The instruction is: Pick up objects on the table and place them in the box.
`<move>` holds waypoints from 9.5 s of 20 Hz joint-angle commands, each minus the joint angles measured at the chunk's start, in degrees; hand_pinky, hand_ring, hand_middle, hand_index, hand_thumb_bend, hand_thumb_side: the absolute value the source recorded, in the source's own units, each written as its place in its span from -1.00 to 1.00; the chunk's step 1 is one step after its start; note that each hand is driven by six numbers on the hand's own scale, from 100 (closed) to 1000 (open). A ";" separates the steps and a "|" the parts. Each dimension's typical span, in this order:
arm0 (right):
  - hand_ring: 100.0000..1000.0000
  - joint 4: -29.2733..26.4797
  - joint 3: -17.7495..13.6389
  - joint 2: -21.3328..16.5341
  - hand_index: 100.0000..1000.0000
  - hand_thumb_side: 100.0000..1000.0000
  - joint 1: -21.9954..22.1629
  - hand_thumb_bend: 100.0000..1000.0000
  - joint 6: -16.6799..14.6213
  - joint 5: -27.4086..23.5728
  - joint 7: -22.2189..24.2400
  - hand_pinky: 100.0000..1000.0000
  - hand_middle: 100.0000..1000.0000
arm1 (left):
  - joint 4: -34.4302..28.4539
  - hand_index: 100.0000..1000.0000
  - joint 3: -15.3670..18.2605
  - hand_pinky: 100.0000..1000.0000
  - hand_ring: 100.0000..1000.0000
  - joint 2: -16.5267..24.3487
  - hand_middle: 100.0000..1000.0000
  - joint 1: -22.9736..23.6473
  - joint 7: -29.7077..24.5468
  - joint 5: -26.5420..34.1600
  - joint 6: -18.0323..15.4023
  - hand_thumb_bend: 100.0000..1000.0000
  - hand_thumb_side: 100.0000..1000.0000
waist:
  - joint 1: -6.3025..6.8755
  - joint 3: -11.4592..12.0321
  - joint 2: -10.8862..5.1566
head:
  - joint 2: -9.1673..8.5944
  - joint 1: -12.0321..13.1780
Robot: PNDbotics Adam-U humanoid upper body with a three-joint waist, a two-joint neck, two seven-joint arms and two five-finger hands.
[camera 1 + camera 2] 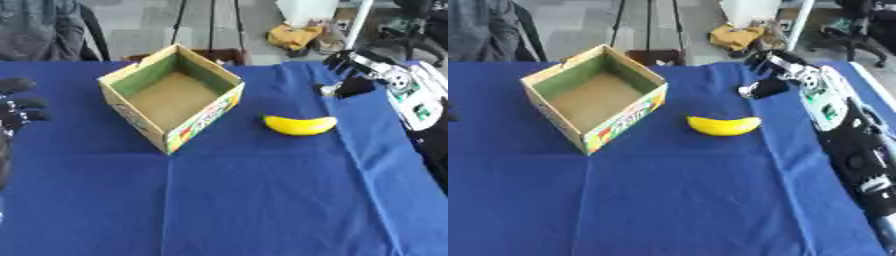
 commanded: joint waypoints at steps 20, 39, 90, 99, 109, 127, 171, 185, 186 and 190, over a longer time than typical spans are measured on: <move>0.50 4.15 0.97 2.01 0.65 -0.39 -1.58 -0.40 -2.54 6.14 6.11 0.37 0.44 | -0.70 0.38 -0.14 0.09 0.15 1.25 0.28 -0.83 -0.25 0.24 -0.06 0.05 1.00 | 0.09 0.24 -0.57 | 0.98 -1.01; 0.49 1.05 2.42 1.35 0.64 -0.37 -0.66 -0.40 -2.79 3.65 11.65 0.37 0.42 | -0.65 0.38 -0.05 0.09 0.15 1.18 0.27 -0.80 -0.18 0.28 -0.13 0.05 1.00 | 0.08 0.09 -0.70 | 1.03 -1.07; 0.28 2.80 3.43 3.38 0.46 -0.39 1.75 -0.58 -4.04 10.47 10.60 0.29 0.21 | -0.99 0.38 0.00 0.09 0.14 0.68 0.26 -0.76 -0.36 0.52 -0.07 0.06 1.00 | 1.40 0.92 -0.18 | 1.33 -1.50; 0.17 2.17 3.39 3.29 0.35 -0.38 1.76 -0.68 -4.44 11.61 8.50 0.23 0.09 | -0.99 0.38 0.04 0.09 0.14 0.70 0.26 -0.75 -0.34 0.52 -0.09 0.06 1.00 | 1.30 0.86 -0.18 | 1.32 -1.45; 0.07 0.87 3.39 2.99 0.25 -0.40 1.72 -0.87 -4.89 11.37 5.63 0.15 -0.04 | -0.98 0.38 0.09 0.09 0.14 0.77 0.26 -0.75 -0.29 0.51 -0.11 0.05 1.00 | 1.21 0.73 -0.23 | 1.22 -1.42; 0.08 -7.43 3.01 1.79 0.26 -0.31 -2.41 -0.97 -5.54 11.04 3.47 0.17 -0.04 | -1.01 0.38 -0.02 0.09 0.14 1.49 0.26 -0.58 -0.41 0.42 -0.02 0.06 1.00 | 0.71 0.80 -0.96 | 0.42 -1.97; 0.58 -1.67 3.68 16.30 0.79 0.43 -8.76 -0.15 -1.97 36.59 -15.16 0.38 0.66 | -2.20 0.37 -3.12 0.09 0.13 -2.07 0.25 -6.76 -3.73 1.89 0.37 0.08 1.00 | -0.52 11.87 2.06 | -6.36 -12.03; 0.30 -23.89 6.18 3.25 0.58 0.29 0.68 -0.75 -1.02 0.21 -24.56 0.19 0.20 | -1.47 0.37 -1.30 0.08 0.13 -0.81 0.24 -4.13 -1.84 1.12 -0.08 0.07 1.00 | 0.37 3.53 0.95 | -4.76 -5.43; 0.28 -25.74 6.20 2.17 0.56 0.28 2.08 -0.77 -0.48 -2.93 -24.82 0.18 0.17 | -1.42 0.37 -1.17 0.08 0.13 -0.71 0.24 -3.98 -1.70 1.06 -0.11 0.07 1.00 | 0.42 2.99 0.97 | -4.65 -5.04; 0.26 -32.03 5.79 -1.82 0.55 0.25 8.10 -0.85 1.89 -13.15 -25.38 0.17 0.14 | -1.05 0.37 -0.86 0.08 0.13 -0.58 0.24 -3.54 -1.21 0.93 -0.18 0.06 1.00 | 0.67 1.07 1.00 | -4.49 -3.95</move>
